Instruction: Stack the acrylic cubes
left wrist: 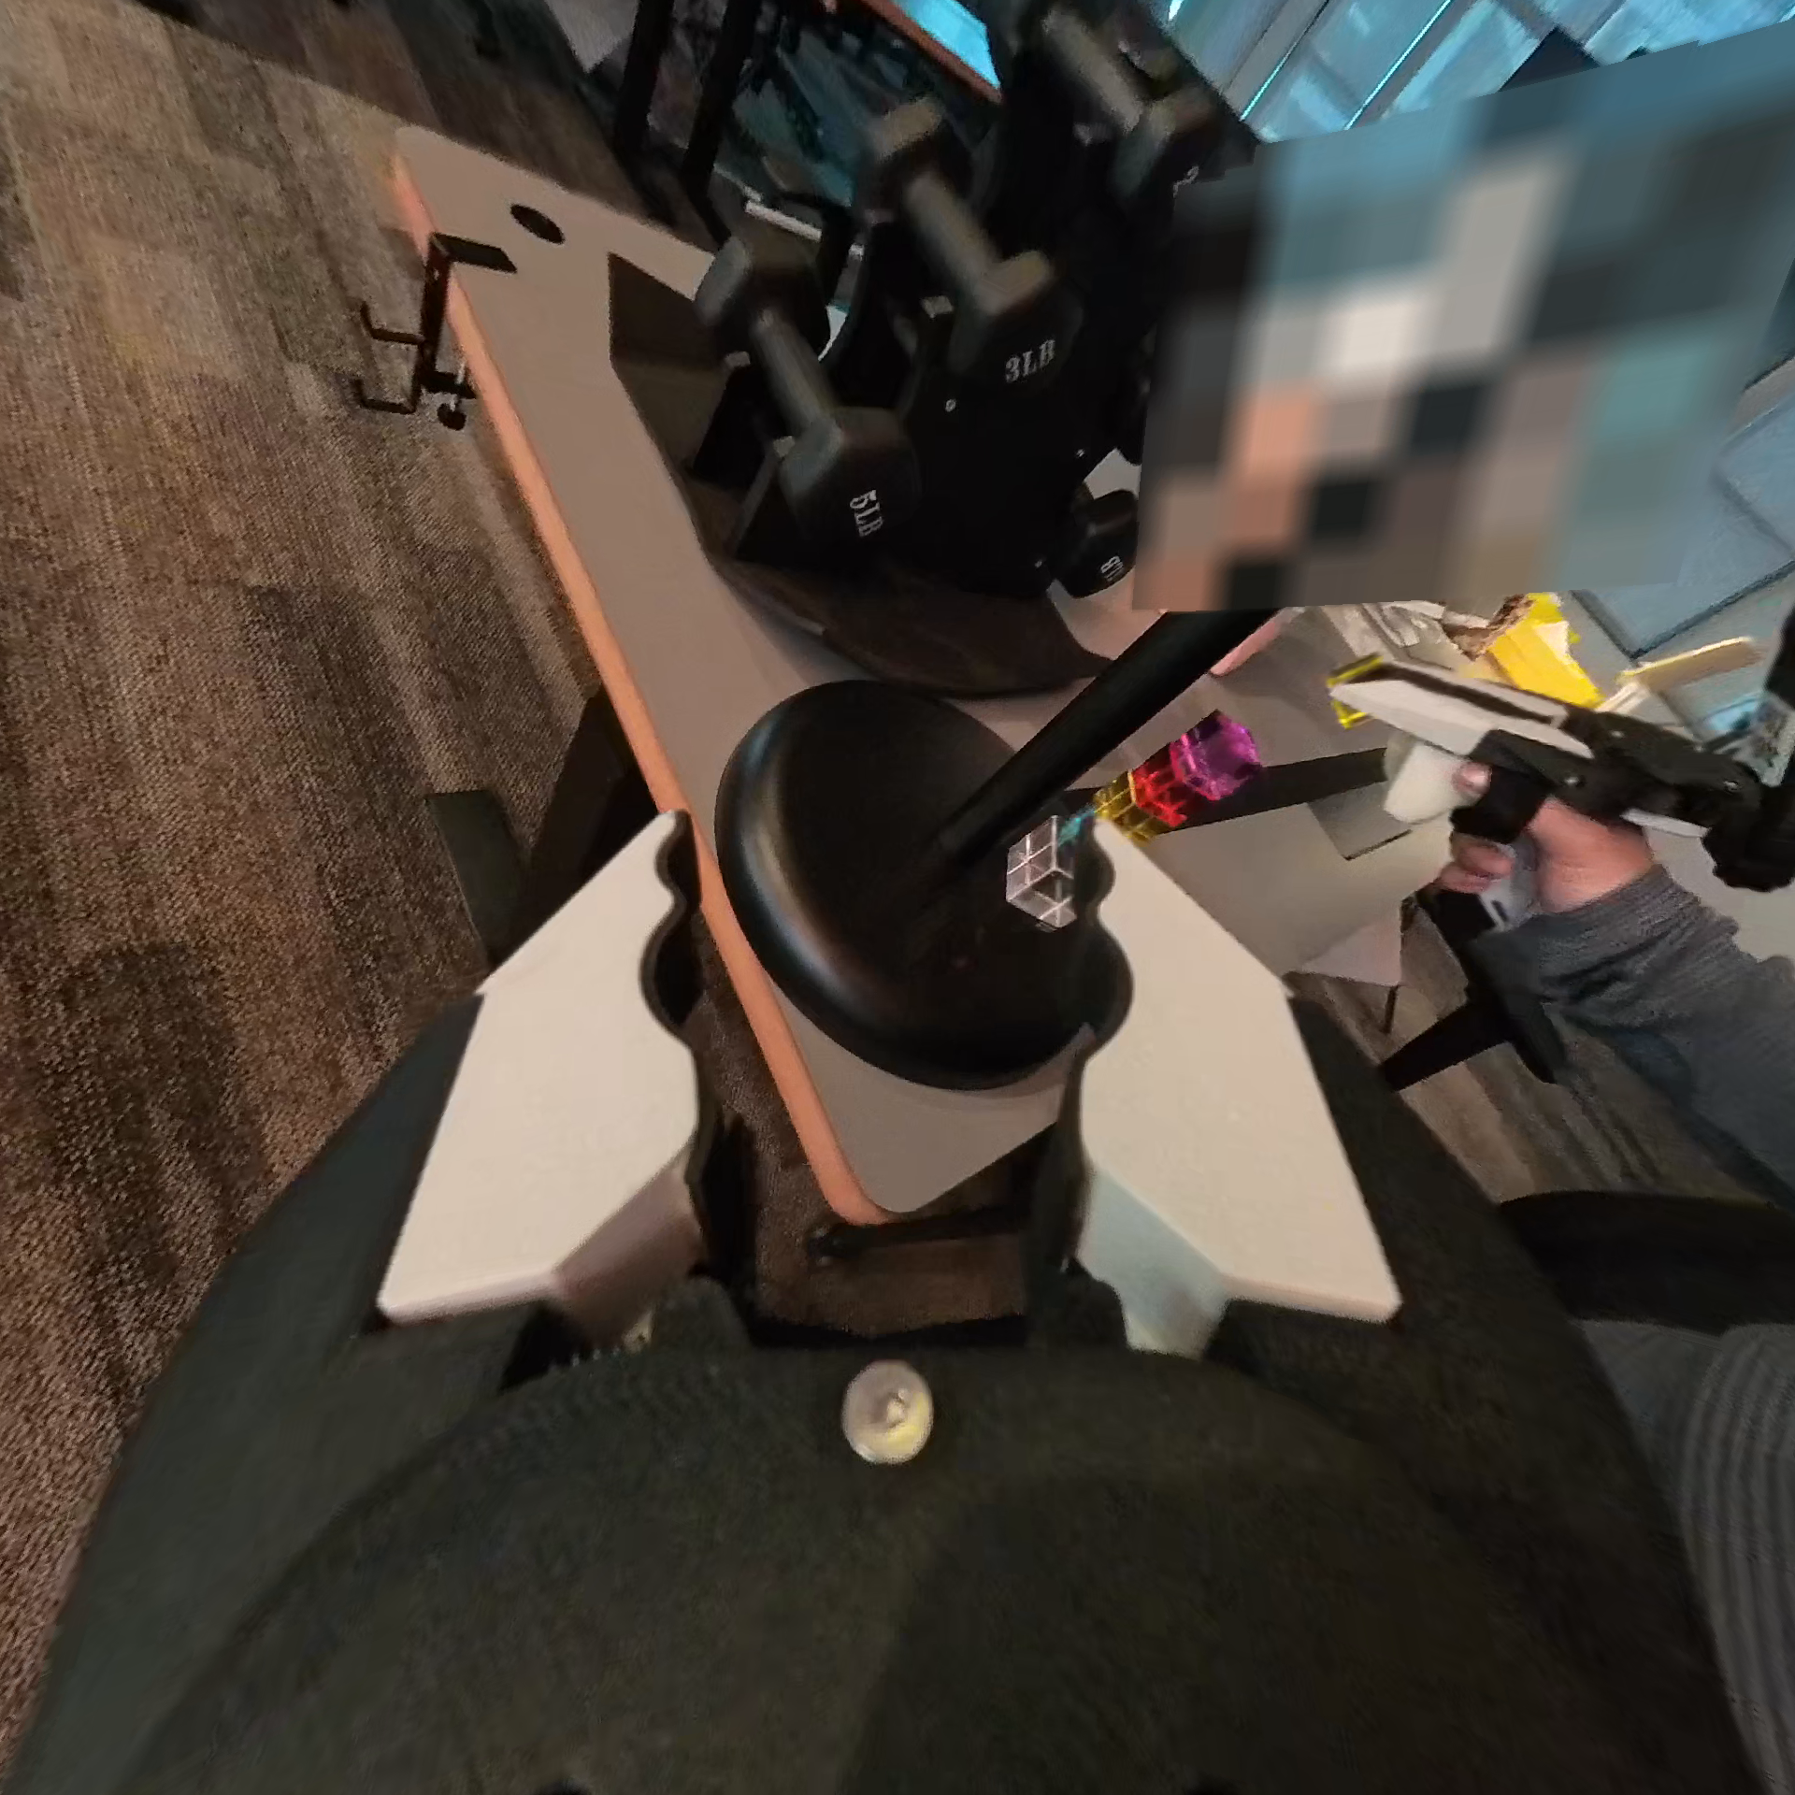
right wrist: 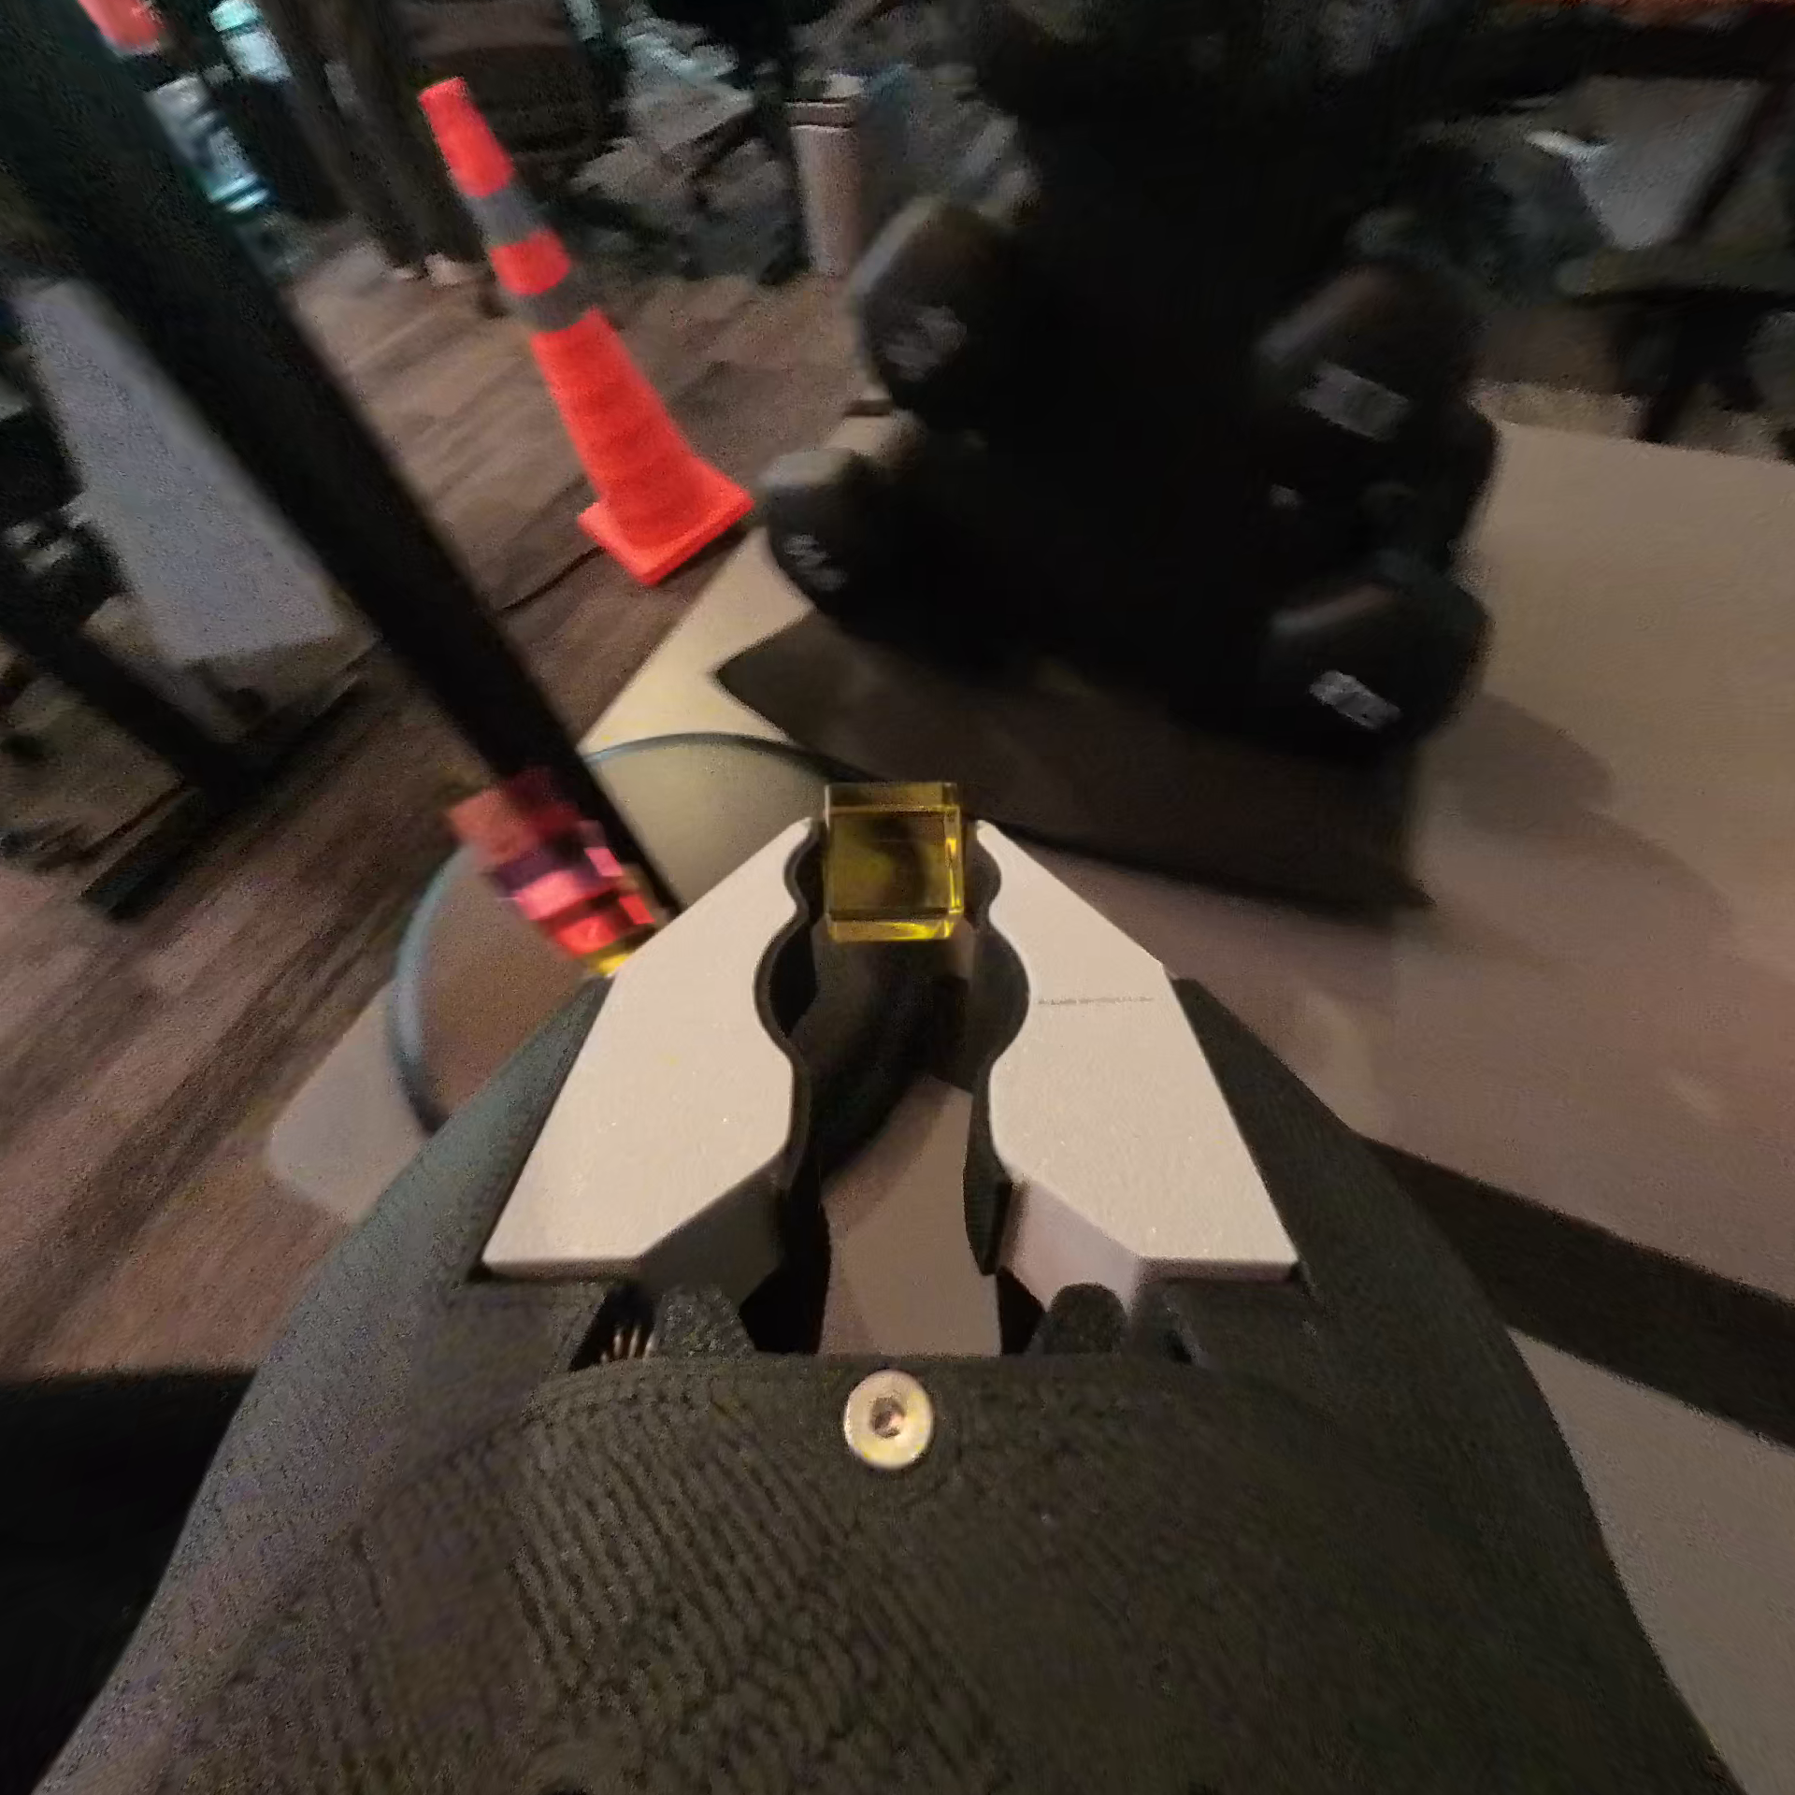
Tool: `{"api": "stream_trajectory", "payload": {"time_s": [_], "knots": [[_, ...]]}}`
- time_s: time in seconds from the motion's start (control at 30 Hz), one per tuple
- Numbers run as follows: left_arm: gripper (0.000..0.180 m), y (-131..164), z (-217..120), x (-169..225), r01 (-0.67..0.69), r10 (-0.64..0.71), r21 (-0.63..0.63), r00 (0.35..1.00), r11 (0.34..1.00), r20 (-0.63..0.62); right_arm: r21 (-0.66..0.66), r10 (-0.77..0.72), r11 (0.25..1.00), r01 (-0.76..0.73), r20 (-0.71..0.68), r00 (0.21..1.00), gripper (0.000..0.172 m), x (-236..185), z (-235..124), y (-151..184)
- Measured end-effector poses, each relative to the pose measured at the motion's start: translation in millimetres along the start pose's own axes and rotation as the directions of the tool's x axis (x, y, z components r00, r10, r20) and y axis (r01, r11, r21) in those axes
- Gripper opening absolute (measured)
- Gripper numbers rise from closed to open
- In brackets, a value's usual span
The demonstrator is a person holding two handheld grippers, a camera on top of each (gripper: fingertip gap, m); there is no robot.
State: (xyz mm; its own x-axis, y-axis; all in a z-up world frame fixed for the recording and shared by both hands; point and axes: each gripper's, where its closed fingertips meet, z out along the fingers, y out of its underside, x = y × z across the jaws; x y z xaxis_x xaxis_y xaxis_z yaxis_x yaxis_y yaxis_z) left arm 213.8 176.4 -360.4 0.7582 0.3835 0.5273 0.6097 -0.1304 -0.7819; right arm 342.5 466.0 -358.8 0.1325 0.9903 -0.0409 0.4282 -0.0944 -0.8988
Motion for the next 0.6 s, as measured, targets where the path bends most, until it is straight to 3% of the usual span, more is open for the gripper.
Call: {"api": "stream_trajectory", "payload": {"time_s": [0.13,0.27,0.6], "knots": [[0.077,6,-4,5,-0.009,0.009,0.011,0.999,1.0,-0.036,-0.062,-0.096,0.992,0.106,0.154,0.983,0.026,-52,6,-6],[0.077,15,-7,12,-0.009,0.009,0.003,0.998,1.0,-0.058,-0.065,-0.168,0.98,0.186,0.216,0.962,0.026,-79,13,-15],[0.077,24,-21,16,-0.024,0.023,-0.012,0.998,1.0,-0.056,-0.187,-0.209,0.947,0.263,0.265,0.941,0.026,-91,37,1]]}}
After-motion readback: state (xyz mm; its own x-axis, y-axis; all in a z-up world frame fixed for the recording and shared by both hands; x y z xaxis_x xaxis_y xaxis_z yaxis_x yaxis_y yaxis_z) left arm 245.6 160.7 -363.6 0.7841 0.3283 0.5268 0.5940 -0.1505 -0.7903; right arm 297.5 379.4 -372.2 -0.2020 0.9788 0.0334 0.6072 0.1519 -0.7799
